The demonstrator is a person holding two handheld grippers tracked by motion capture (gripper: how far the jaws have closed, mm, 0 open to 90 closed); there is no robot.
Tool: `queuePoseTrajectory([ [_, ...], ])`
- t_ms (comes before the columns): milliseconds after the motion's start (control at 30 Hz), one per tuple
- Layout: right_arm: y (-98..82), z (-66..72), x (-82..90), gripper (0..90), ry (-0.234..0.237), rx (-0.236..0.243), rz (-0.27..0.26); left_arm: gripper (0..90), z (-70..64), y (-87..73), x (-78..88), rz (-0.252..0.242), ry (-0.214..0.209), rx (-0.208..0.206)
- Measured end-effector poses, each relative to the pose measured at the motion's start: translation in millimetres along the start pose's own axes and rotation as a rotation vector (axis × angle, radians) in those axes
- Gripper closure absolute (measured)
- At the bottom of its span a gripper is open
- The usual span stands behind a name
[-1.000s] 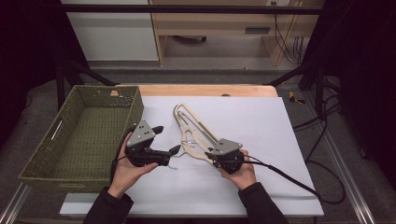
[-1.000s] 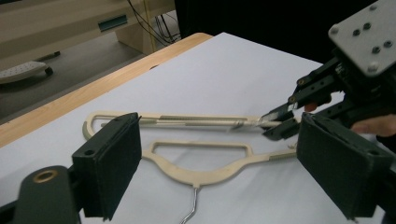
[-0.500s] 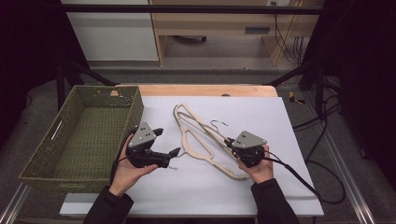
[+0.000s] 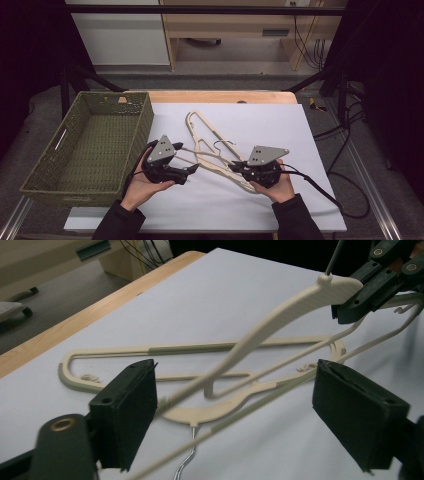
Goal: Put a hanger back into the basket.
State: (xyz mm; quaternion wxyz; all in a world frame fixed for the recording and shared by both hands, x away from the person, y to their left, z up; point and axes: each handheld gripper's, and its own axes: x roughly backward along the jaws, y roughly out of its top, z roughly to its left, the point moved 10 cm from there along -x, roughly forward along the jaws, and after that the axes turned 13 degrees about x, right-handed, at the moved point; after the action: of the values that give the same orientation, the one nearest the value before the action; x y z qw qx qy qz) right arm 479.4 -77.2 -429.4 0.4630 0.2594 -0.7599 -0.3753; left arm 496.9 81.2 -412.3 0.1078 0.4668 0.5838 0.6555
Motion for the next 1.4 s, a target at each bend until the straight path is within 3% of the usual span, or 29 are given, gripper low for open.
queuePoseTrajectory([
  [33, 0.0, 0.0, 0.0, 86.9, 0.0, 0.0, 0.0, 18.2, -2.0, -1.4, -1.4, 0.009, -0.011, -0.01],
  [100, 4.2, 11.1, -6.1, 86.9, 0.06, 0.008, -0.011, 24.5, -5.6, -6.3, -5.4, 0.041, -0.026, -0.03],
  [300, 4.5, 20.5, -11.0, 86.8, 0.111, 0.021, -0.002, 37.6, -11.2, -16.9, -14.6, 0.104, -0.057, -0.064],
  [367, 4.5, 24.9, -13.0, 86.9, 0.142, 0.023, 0.001, 47.3, -14.7, -23.0, -19.4, 0.139, -0.064, -0.107],
  [433, 4.5, 27.3, -14.1, 86.8, 0.16, 0.026, 0.002, 56.6, -16.5, -24.7, -20.5, 0.151, -0.079, -0.113],
  [467, 4.5, 27.3, -14.1, 86.8, 0.16, 0.026, 0.002, 56.6, -18.5, -26.0, -21.3, 0.159, -0.09, -0.112],
  [500, 4.0, 29.6, -14.8, 86.8, 0.176, 0.025, 0.006, 65.1, -21.4, -28.0, -22.2, 0.17, -0.103, -0.125],
  [700, 2.1, 29.8, -15.5, 85.8, 0.185, 0.018, 0.016, 69.1, -23.4, -31.3, -21.4, 0.197, -0.106, -0.145],
  [733, 1.8, 28.8, -15.6, 84.9, 0.179, 0.015, 0.018, 70.3, -24.2, -31.7, -21.1, 0.204, -0.11, -0.144],
  [767, 1.0, 23.9, -14.7, 81.1, 0.138, 0.013, 0.027, 74.4, -27.1, -32.8, -20.6, 0.219, -0.127, -0.137],
  [867, 0.4, 19.9, -13.7, 75.7, 0.109, 0.011, 0.032, 77.2, -30.7, -32.4, -20.8, 0.22, -0.134, -0.132],
  [900, 0.4, 15.5, -13.1, 69.8, 0.072, 0.006, 0.028, 79.5, -32.3, -32.2, -20.7, 0.224, -0.139, -0.127],
  [967, 0.0, 13.1, -12.9, 67.6, 0.055, 0.005, 0.029, 80.4, -34.6, -31.5, -20.3, 0.227, -0.144, -0.124],
  [1033, 0.8, 7.3, -12.0, 58.9, 0.014, -0.007, 0.006, 83.9, -36.8, -31.8, -20.8, 0.227, -0.151, -0.116],
  [1067, 0.8, 7.3, -12.0, 58.9, 0.014, -0.007, 0.006, 83.9, -38.8, -32.1, -20.8, 0.231, -0.169, -0.106],
  [1100, 2.3, 3.2, -11.1, 53.0, -0.02, -0.018, -0.01, 85.5, -40.2, -32.1, -21.0, 0.234, -0.174, -0.104],
  [1233, 3.9, 0.2, -7.0, 48.4, -0.036, -0.025, -0.025, 85.6, -40.9, -30.2, -20.2, 0.228, -0.161, -0.09],
  [1367, 8.7, -12.3, 10.2, 33.9, -0.112, -0.067, -0.086, 85.6, -32.0, -23.6, -16.3, 0.186, -0.099, -0.044],
  [1400, 8.7, -12.3, 10.2, 33.9, -0.112, -0.067, -0.086, 85.6, -32.0, -23.6, -16.3, 0.186, -0.099, -0.044],
])
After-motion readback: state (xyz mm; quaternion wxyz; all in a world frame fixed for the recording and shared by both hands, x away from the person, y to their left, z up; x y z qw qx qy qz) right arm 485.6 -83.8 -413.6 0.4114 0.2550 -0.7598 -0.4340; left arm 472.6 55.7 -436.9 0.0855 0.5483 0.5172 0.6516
